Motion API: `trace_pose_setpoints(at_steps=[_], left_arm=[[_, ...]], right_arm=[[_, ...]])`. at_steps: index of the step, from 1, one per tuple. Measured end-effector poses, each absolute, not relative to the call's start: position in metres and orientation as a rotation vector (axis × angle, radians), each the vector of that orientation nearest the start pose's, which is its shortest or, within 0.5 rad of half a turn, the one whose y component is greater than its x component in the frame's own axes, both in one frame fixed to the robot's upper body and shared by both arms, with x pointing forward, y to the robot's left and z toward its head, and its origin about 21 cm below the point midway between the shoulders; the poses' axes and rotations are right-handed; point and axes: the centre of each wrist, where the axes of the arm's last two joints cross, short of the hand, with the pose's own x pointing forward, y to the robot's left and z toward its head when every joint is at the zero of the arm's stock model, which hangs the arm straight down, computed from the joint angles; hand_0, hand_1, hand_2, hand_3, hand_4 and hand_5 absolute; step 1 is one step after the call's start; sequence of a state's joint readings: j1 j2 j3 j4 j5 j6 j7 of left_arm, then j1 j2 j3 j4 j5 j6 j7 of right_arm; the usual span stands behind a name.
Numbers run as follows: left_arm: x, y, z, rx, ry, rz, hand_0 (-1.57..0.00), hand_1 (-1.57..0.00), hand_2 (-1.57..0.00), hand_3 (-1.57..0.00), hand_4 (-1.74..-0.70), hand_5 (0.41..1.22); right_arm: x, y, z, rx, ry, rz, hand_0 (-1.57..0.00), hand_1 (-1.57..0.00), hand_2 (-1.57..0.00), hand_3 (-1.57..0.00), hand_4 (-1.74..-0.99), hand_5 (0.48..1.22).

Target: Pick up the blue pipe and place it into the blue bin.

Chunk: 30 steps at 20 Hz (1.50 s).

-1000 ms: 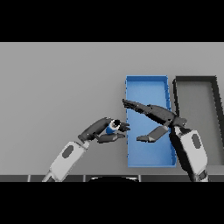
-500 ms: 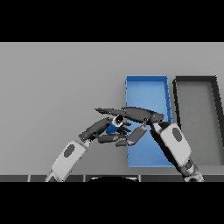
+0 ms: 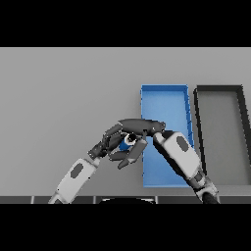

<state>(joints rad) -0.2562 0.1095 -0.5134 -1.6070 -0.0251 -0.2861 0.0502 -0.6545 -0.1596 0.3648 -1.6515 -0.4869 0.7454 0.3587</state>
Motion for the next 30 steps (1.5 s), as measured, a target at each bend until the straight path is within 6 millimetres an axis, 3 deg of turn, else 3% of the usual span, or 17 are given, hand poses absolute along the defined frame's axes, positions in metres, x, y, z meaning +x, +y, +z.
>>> trace_pose_setpoints(at_steps=[1,2,4,6,9,12,13,14,17,19,20,22,25,27,30], left_arm=[[0.261,0.106,0.054,-0.515,-1.648,-0.900,-1.57,-1.55,-1.57,-1.28,-1.68,1.221],[0.262,0.104,0.053,-0.532,-1.656,-0.874,-1.57,-1.55,-1.57,-1.34,-1.69,1.221],[0.265,0.102,0.055,-0.586,-1.657,-0.847,-1.57,-1.56,-1.57,-1.42,-1.71,1.221],[0.264,0.105,0.053,-0.615,-1.647,-0.834,-1.57,-1.56,-1.57,-1.48,-1.72,1.221],[0.266,0.105,0.052,-0.596,-1.664,-0.843,-1.57,-1.57,-1.57,-1.52,-1.73,1.221],[0.264,0.104,0.052,-0.601,-1.636,-0.838,-1.57,-1.57,-1.57,-1.55,-1.73,1.221],[0.263,0.105,0.055,-0.609,-1.647,-0.838,-1.57,-1.57,-1.57,-1.44,-1.72,1.221],[0.265,0.106,0.054,-0.611,-1.657,-0.845,-1.57,-1.51,-1.46,-1.47,-1.66,1.221],[0.266,0.107,0.057,-0.552,-1.670,-0.908,-0.84,-0.79,-0.76,-0.77,-1.32,1.221],[0.266,0.111,0.057,-0.566,-1.664,-0.960,-0.53,-0.51,-0.49,-0.49,-1.14,1.221],[0.266,0.113,0.056,-0.553,-1.672,-0.984,-0.43,-0.41,-0.39,-0.39,-1.07,1.150],[0.265,0.112,0.053,-0.504,-1.686,-1.020,-0.27,-0.26,-0.25,-0.25,-0.95,0.972],[0.270,0.110,0.055,-0.479,-1.681,-0.993,-0.14,-0.13,-0.13,-0.13,-0.88,0.781],[0.271,0.112,0.054,-0.482,-1.665,-0.985,-0.09,-0.08,-0.08,-0.08,-0.87,0.697],[0.269,0.112,0.047,-0.496,-1.610,-0.923,-0.05,-0.04,-0.04,-0.04,-0.89,0.639]], right_arm=[[0.310,-0.093,0.181,0.985,-1.544,1.329,-1.01,-1.02,-1.02,-0.88,-1.527,0.570],[0.312,-0.092,0.183,0.996,-1.535,1.321,-1.12,-1.13,-1.13,-1.02,-1.498,0.638],[0.313,-0.091,0.183,1.050,-1.539,1.279,-1.28,-1.29,-1.29,-1.22,-1.457,0.848],[0.309,-0.088,0.177,1.072,-1.572,1.264,-1.39,-1.39,-1.39,-1.34,-1.438,0.982],[0.306,-0.092,0.179,1.036,-1.603,1.339,-1.48,-1.48,-1.48,-1.45,-1.445,1.099],[0.308,-0.096,0.176,1.081,-1.587,1.315,-1.52,-1.52,-1.52,-1.51,-1.470,1.158],[0.305,-0.093,0.178,1.111,-1.583,1.295,-1.53,-1.53,-1.53,-1.52,-1.475,1.171],[0.304,-0.090,0.177,1.107,-1.581,1.289,-1.54,-1.54,-1.54,-1.53,-1.478,1.181],[0.300,-0.088,0.177,1.111,-1.616,1.275,-1.56,-1.56,-1.56,-1.55,-1.484,1.201],[0.299,-0.091,0.182,1.100,-1.629,1.263,-1.56,-1.56,-1.56,-1.56,-1.486,1.208],[0.300,-0.092,0.183,1.072,-1.625,1.269,-1.56,-1.56,-1.56,-1.56,-1.487,1.211],[0.299,-0.093,0.182,1.050,-1.623,1.281,-1.57,-1.57,-1.57,-1.56,-1.488,1.214],[0.302,-0.091,0.182,1.034,-1.606,1.269,-1.57,-1.57,-1.57,-1.57,-1.488,1.218],[0.300,-0.094,0.180,1.030,-1.618,1.263,-1.57,-1.57,-1.57,-1.57,-1.487,1.219],[0.301,-0.090,0.177,1.033,-1.625,1.255,-1.57,-1.57,-1.57,-1.57,-1.488,1.220]])
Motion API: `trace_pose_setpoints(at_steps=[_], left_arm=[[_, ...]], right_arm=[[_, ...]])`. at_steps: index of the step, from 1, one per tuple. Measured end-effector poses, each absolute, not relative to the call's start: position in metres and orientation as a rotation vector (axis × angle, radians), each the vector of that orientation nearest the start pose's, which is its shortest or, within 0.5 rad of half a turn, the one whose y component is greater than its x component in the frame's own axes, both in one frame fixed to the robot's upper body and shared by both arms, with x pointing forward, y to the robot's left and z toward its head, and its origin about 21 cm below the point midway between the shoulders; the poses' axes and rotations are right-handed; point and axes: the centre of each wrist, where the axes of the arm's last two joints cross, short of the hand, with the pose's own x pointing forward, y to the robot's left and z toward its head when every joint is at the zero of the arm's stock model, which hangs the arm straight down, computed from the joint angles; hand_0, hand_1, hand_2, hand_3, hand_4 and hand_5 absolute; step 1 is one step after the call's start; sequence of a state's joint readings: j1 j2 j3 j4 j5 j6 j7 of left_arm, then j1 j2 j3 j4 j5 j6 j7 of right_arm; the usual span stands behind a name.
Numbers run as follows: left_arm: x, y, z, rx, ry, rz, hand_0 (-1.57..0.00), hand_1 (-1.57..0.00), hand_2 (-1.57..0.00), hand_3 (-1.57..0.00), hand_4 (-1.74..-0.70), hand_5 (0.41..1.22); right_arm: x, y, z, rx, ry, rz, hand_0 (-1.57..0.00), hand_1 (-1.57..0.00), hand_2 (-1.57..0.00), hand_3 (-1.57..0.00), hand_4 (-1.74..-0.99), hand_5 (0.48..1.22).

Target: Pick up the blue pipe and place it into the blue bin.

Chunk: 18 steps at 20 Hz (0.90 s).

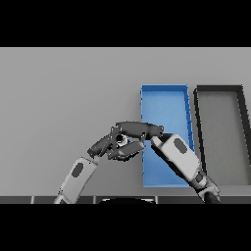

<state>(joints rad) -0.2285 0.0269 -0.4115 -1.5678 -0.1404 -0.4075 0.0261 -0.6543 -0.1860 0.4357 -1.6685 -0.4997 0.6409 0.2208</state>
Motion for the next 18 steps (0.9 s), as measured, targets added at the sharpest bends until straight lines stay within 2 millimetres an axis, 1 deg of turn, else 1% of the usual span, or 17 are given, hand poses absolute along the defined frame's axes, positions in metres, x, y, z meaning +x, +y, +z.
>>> trace_pose_setpoints(at_steps=[1,2,3,4,5,6,7,8,10,11,13,14,15,16,18], left_arm=[[0.265,0.114,0.043,-0.492,-1.588,-0.908,-0.04,-0.03,-0.03,-0.03,-0.89,0.625],[0.267,0.113,0.047,-0.487,-1.575,-0.901,-0.03,-0.03,-0.03,-0.03,-0.90,0.609],[0.268,0.115,0.047,-0.487,-1.568,-0.899,-0.02,-0.02,-0.02,-0.02,-0.90,0.589],[0.266,0.111,0.044,-0.490,-1.568,-0.892,-0.02,-0.02,-0.02,-0.02,-0.91,0.564],[0.266,0.115,0.046,-0.500,-1.579,-0.890,-0.01,-0.01,-0.01,-0.01,-0.91,0.543],[0.266,0.117,0.044,-0.489,-1.565,-0.893,-0.01,-0.01,-0.01,-0.01,-0.92,0.527],[0.263,0.117,0.041,-0.497,-1.554,-0.884,-0.01,-0.01,-0.01,-0.01,-0.92,0.515],[0.263,0.116,0.044,-0.493,-1.550,-0.883,-0.01,-0.01,-0.01,-0.01,-0.92,0.507],[0.262,0.118,0.046,-0.482,-1.548,-0.886,0.00,0.00,0.00,0.00,-0.93,0.496],[0.260,0.119,0.045,-0.483,-1.535,-0.890,0.00,0.00,0.00,0.00,-0.93,0.493],[0.256,0.115,0.046,-0.493,-1.535,-0.897,0.00,0.00,0.00,0.00,-0.92,0.488],[0.261,0.116,0.046,-0.471,-1.527,-0.898,0.00,0.00,0.00,0.00,-0.92,0.487],[0.260,0.117,0.047,-0.474,-1.540,-0.899,0.00,0.00,0.00,0.00,-0.92,0.486],[0.259,0.119,0.048,-0.470,-1.551,-0.900,0.00,0.00,0.00,0.00,-0.91,0.486],[0.258,0.118,0.050,-0.465,-1.563,-0.910,0.00,0.00,0.00,0.00,-0.90,0.487]], right_arm=[[0.299,-0.091,0.180,1.049,-1.629,1.240,-1.57,-1.57,-1.57,-1.57,-1.489,1.220],[0.300,-0.090,0.178,1.065,-1.599,1.215,-1.57,-1.57,-1.57,-1.57,-1.489,1.220],[0.301,-0.093,0.180,1.098,-1.570,1.177,-1.57,-1.57,-1.57,-1.57,-1.489,1.220],[0.303,-0.094,0.184,1.126,-1.508,1.150,-1.57,-1.57,-1.57,-1.57,-1.490,1.221],[0.303,-0.091,0.190,1.182,-1.478,1.123,-1.57,-1.57,-1.57,-1.57,-1.491,1.221],[0.305,-0.093,0.199,1.212,-1.461,1.082,-1.57,-1.57,-1.57,-1.57,-1.491,1.221],[0.306,-0.096,0.209,1.238,-1.434,1.044,-1.57,-1.57,-1.57,-1.57,-1.490,1.221],[0.308,-0.097,0.220,1.244,-1.444,1.021,-1.57,-1.57,-1.57,-1.57,-1.491,1.221],[0.310,-0.098,0.253,1.256,-1.496,1.010,-1.57,-1.57,-1.57,-1.57,-1.493,1.221],[0.314,-0.100,0.267,1.266,-1.526,1.011,-1.57,-1.57,-1.57,-1.57,-1.494,1.221],[0.323,-0.097,0.289,1.272,-1.593,1.044,-1.57,-1.57,-1.57,-1.57,-1.495,1.221],[0.329,-0.098,0.299,1.272,-1.613,1.019,-1.57,-1.57,-1.57,-1.57,-1.495,1.221],[0.336,-0.105,0.312,1.240,-1.657,0.956,-1.57,-1.57,-1.57,-1.57,-1.496,1.221],[0.341,-0.108,0.323,1.200,-1.700,0.917,-1.57,-1.57,-1.57,-1.57,-1.496,1.221],[0.360,-0.117,0.334,1.069,-1.745,0.807,-1.57,-1.57,-1.57,-1.57,-1.497,1.221]])
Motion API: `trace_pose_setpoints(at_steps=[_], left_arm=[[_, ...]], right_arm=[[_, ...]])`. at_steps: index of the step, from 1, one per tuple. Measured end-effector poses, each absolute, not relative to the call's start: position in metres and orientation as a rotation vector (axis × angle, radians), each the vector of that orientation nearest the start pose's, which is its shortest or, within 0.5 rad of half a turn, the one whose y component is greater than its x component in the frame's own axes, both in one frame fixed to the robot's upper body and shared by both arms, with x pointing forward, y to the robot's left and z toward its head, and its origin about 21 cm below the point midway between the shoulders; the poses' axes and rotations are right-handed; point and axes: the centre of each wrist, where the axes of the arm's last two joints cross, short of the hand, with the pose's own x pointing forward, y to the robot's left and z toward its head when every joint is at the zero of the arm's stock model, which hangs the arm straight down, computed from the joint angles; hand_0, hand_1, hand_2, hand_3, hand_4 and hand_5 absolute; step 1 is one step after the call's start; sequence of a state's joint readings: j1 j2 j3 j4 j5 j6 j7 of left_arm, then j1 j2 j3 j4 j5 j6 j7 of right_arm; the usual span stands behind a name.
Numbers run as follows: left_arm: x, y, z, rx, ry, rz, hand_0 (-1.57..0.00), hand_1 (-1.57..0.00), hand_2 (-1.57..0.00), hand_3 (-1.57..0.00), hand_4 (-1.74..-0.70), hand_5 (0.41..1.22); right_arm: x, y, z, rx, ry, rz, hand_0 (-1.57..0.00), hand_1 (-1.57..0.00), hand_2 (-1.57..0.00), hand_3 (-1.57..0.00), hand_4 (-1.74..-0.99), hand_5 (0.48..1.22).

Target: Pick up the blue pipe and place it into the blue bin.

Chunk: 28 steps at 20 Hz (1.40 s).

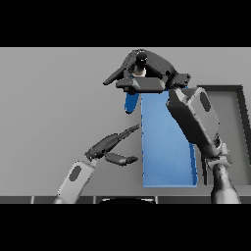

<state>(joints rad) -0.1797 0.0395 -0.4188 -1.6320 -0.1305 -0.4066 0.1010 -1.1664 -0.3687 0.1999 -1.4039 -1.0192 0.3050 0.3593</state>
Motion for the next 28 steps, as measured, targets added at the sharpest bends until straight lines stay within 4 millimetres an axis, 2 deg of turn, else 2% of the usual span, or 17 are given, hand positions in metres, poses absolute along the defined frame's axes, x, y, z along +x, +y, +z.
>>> trace_pose_setpoints(at_steps=[2,3,6,9,11,17,19,20,21,22,23,24,26,27,28], left_arm=[[0.259,0.123,0.051,-0.453,-1.549,-0.911,0.00,0.00,0.00,0.00,-0.89,0.485],[0.261,0.120,0.053,-0.449,-1.545,-0.910,0.00,0.00,0.00,0.00,-0.89,0.484],[0.258,0.124,0.051,-0.464,-1.554,-0.902,0.00,0.00,0.00,0.00,-0.88,0.481],[0.261,0.122,0.055,-0.443,-1.549,-0.905,0.00,0.00,0.00,0.00,-0.88,0.482],[0.262,0.125,0.052,-0.429,-1.541,-0.908,0.00,0.00,0.00,0.00,-0.87,0.483],[0.261,0.124,0.048,-0.440,-1.548,-0.916,0.00,0.00,0.00,0.00,-0.88,0.479],[0.260,0.122,0.048,-0.441,-1.541,-0.919,0.00,0.00,0.00,0.00,-0.88,0.475],[0.260,0.123,0.050,-0.444,-1.554,-0.920,0.00,0.00,0.00,0.00,-0.88,0.476],[0.259,0.122,0.049,-0.443,-1.552,-0.920,0.00,0.00,0.00,0.00,-0.88,0.479],[0.260,0.121,0.049,-0.443,-1.548,-0.922,0.00,0.00,0.00,0.00,-0.88,0.481],[0.261,0.120,0.050,-0.443,-1.548,-0.913,0.00,0.00,0.00,0.00,-0.89,0.483],[0.261,0.121,0.048,-0.448,-1.549,-0.918,0.00,0.00,0.00,0.00,-0.89,0.486],[0.258,0.121,0.049,-0.449,-1.557,-0.913,0.00,0.00,0.00,0.00,-0.88,0.493],[0.260,0.122,0.052,-0.443,-1.554,-0.912,0.00,0.00,0.00,0.00,-0.88,0.495],[0.261,0.121,0.050,-0.436,-1.541,-0.919,0.00,0.00,0.00,0.00,-0.88,0.497]], right_arm=[[0.379,-0.129,0.337,0.957,-1.757,0.766,-1.57,-1.57,-1.57,-1.57,-1.498,1.221],[0.392,-0.135,0.331,0.904,-1.745,0.733,-1.57,-1.57,-1.57,-1.57,-1.498,1.221],[0.416,-0.160,0.303,0.790,-1.675,0.626,-1.57,-1.57,-1.57,-1.57,-1.498,1.221],[0.435,-0.187,0.262,0.649,-1.576,0.533,-1.57,-1.57,-1.57,-1.57,-1.499,1.221],[0.438,-0.198,0.230,0.585,-1.494,0.476,-1.57,-1.57,-1.57,-1.57,-1.499,1.221],[0.430,-0.220,0.168,0.380,-1.248,0.358,-1.57,-1.57,-1.57,-1.57,-1.499,1.221],[0.424,-0.230,0.155,0.317,-1.170,0.346,-1.57,-1.57,-1.57,-1.02,-1.586,1.221],[0.421,-0.233,0.150,0.287,-1.124,0.367,-1.57,-1.57,-1.57,-0.82,-1.617,1.221],[0.417,-0.234,0.141,0.264,-1.072,0.382,-1.57,-1.57,-1.57,-0.68,-1.642,1.221],[0.415,-0.236,0.136,0.241,-1.038,0.410,-1.57,-1.57,-1.57,-0.62,-1.662,1.221],[0.413,-0.234,0.126,0.212,-0.997,0.420,-1.57,-1.57,-1.57,-0.81,-1.617,1.199],[0.413,-0.237,0.118,0.184,-0.963,0.417,-1.57,-1.51,-1.45,-0.96,-1.573,1.188],[0.414,-0.241,0.101,0.155,-0.872,0.388,-1.01,-0.97,-0.93,-0.61,-1.451,1.146],[0.415,-0.242,0.093,0.160,-0.823,0.361,-0.80,-0.77,-0.74,-0.49,-1.385,1.114],[0.418,-0.244,0.092,0.158,-0.795,0.345,-0.64,-0.62,-0.60,-0.39,-1.334,1.135]])
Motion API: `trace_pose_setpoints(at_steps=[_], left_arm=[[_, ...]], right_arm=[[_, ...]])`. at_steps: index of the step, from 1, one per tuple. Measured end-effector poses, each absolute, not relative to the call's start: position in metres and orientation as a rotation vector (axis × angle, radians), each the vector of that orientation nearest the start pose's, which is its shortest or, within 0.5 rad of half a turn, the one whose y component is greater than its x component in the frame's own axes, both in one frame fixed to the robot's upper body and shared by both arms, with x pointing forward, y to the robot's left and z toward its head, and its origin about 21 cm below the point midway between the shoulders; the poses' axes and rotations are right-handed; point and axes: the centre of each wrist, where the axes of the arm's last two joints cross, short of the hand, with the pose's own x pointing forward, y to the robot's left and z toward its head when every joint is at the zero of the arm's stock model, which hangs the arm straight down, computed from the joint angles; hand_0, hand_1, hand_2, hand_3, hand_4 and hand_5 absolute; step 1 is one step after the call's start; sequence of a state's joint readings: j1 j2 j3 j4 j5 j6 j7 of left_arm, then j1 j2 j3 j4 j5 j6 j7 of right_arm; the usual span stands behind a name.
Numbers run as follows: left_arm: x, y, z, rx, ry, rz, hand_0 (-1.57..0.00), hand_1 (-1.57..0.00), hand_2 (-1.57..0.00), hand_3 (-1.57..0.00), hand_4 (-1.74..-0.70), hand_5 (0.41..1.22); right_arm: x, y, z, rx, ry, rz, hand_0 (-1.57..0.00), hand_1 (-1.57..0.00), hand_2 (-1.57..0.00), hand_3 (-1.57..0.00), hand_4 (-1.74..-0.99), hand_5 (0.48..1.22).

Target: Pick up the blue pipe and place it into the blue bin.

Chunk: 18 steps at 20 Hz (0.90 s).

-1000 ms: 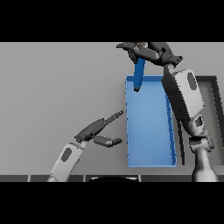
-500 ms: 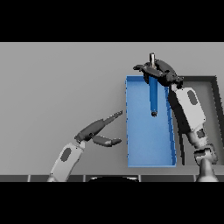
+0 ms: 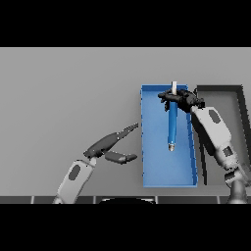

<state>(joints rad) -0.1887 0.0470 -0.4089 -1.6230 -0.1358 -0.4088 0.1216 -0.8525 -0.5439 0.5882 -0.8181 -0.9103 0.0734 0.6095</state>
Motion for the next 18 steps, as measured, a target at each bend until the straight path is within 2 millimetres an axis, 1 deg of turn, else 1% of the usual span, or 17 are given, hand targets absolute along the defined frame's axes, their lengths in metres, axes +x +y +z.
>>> trace_pose_setpoints(at_steps=[1,2,3,5,6,8,9,10,11,12,13,14,15,16,17,18], left_arm=[[0.261,0.120,0.049,-0.434,-1.541,-0.921,0.00,0.00,0.00,0.00,-0.88,0.497],[0.264,0.119,0.052,-0.428,-1.547,-0.918,0.00,0.00,0.00,0.00,-0.88,0.496],[0.263,0.121,0.050,-0.440,-1.552,-0.913,0.00,0.00,0.00,0.00,-0.88,0.495],[0.261,0.120,0.048,-0.444,-1.554,-0.914,0.00,0.00,0.00,0.00,-0.88,0.491],[0.262,0.120,0.050,-0.447,-1.557,-0.910,0.00,0.00,0.00,0.00,-0.88,0.490],[0.262,0.126,0.049,-0.441,-1.555,-0.907,0.00,0.00,0.00,0.00,-0.88,0.486],[0.262,0.122,0.047,-0.443,-1.546,-0.915,0.00,0.00,0.00,0.00,-0.88,0.483],[0.261,0.124,0.049,-0.452,-1.561,-0.911,0.00,0.00,0.00,0.00,-0.88,0.480],[0.260,0.120,0.049,-0.452,-1.550,-0.917,0.00,0.00,0.00,0.00,-0.88,0.478],[0.259,0.120,0.050,-0.455,-1.559,-0.913,0.00,0.00,0.00,0.00,-0.88,0.476],[0.260,0.121,0.051,-0.444,-1.556,-0.906,0.00,0.00,0.00,0.00,-0.88,0.474],[0.259,0.119,0.050,-0.436,-1.552,-0.911,0.00,0.00,0.00,0.00,-0.88,0.474],[0.260,0.121,0.049,-0.427,-1.544,-0.910,0.00,0.00,0.00,0.00,-0.88,0.473],[0.257,0.120,0.048,-0.436,-1.552,-0.905,0.00,0.00,0.00,0.00,-0.88,0.474],[0.258,0.124,0.048,-0.435,-1.555,-0.906,0.00,0.00,0.00,0.00,-0.88,0.476],[0.259,0.123,0.049,-0.431,-1.546,-0.905,0.00,0.00,0.00,0.00,-0.89,0.476]], right_arm=[[0.418,-0.242,0.090,0.170,-0.768,0.360,-0.51,-0.50,-0.48,-0.31,-1.296,1.152],[0.418,-0.239,0.090,0.192,-0.755,0.412,-0.41,-0.40,-0.38,-0.25,-1.264,1.108],[0.418,-0.239,0.092,0.182,-0.744,0.453,-0.33,-0.32,-0.30,-0.20,-1.230,1.056],[0.415,-0.236,0.095,0.130,-0.760,0.563,-0.21,-0.20,-0.19,-0.13,-1.179,0.982],[0.412,-0.234,0.094,0.113,-0.764,0.595,-0.17,-0.16,-0.16,-0.10,-1.160,0.945],[0.412,-0.232,0.095,0.083,-0.770,0.641,-0.11,-0.10,-0.10,-0.07,-1.141,0.884],[0.411,-0.234,0.096,0.068,-0.772,0.665,-0.09,-0.08,-0.08,-0.05,-1.133,0.853],[0.410,-0.234,0.097,0.057,-0.770,0.682,-0.07,-0.07,-0.06,-0.04,-1.131,0.829],[0.411,-0.234,0.094,0.046,-0.769,0.687,-0.19,-0.09,-0.05,-0.03,-1.131,0.809],[0.412,-0.232,0.093,0.050,-0.776,0.696,-0.38,-0.18,-0.08,-0.03,-1.144,0.792],[0.413,-0.230,0.095,0.058,-0.785,0.694,-0.30,-0.15,-0.07,-0.02,-1.152,0.778],[0.412,-0.231,0.091,0.056,-0.786,0.687,-0.24,-0.12,-0.05,-0.02,-1.153,0.777],[0.411,-0.232,0.092,0.060,-0.795,0.694,-0.19,-0.09,-0.04,-0.01,-1.156,0.790],[0.411,-0.235,0.091,0.078,-0.787,0.692,-0.15,-0.07,-0.03,-0.01,-1.160,0.800],[0.410,-0.234,0.089,0.086,-0.781,0.683,-0.12,-0.06,-0.03,-0.01,-1.154,0.809],[0.409,-0.234,0.088,0.105,-0.782,0.671,-0.17,-0.09,-0.03,-0.01,-1.152,0.809]])
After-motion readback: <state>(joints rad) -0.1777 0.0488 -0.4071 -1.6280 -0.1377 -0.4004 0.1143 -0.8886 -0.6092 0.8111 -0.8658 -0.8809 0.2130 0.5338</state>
